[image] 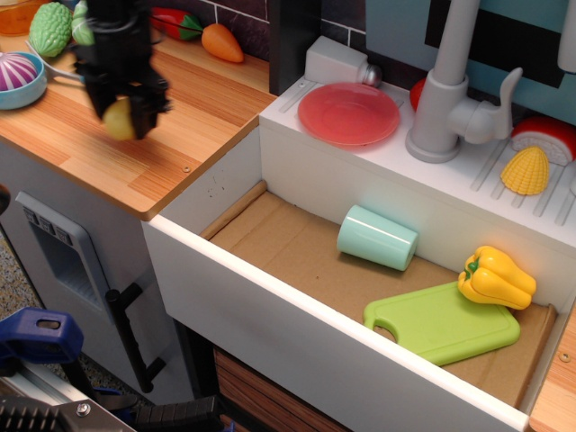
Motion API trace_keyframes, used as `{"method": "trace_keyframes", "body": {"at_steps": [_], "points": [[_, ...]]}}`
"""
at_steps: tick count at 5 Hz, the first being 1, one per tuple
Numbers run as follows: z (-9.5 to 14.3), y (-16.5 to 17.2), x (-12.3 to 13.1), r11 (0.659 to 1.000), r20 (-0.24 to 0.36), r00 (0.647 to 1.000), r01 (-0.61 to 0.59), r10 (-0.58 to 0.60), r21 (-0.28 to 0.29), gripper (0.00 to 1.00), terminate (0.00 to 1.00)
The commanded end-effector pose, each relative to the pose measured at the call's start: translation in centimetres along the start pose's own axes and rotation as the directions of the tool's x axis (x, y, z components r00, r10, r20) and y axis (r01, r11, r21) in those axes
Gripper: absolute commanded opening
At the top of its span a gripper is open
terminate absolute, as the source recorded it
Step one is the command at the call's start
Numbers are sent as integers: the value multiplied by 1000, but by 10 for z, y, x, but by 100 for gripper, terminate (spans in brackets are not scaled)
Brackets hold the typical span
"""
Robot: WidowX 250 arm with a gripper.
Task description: Put potato on plate
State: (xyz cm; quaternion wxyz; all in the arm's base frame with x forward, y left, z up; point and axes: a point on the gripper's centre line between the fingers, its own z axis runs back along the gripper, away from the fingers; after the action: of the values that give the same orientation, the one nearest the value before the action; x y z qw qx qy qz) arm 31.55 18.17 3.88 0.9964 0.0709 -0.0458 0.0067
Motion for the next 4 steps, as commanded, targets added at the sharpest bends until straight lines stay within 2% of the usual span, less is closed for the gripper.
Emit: {"method": "trace_keyframes", "body": {"at_steps": [1, 2, 3, 4], "points": [[57, -54, 48, 978, 223, 953, 204, -208, 41, 0, 0], [70, -90, 65, 972, 344, 909, 226, -237, 71, 0, 0], [67, -124, 83, 978, 436, 876, 174, -207, 114, 0, 0], [58, -130, 94, 974, 446, 866, 199, -227, 108, 0, 0]]}}
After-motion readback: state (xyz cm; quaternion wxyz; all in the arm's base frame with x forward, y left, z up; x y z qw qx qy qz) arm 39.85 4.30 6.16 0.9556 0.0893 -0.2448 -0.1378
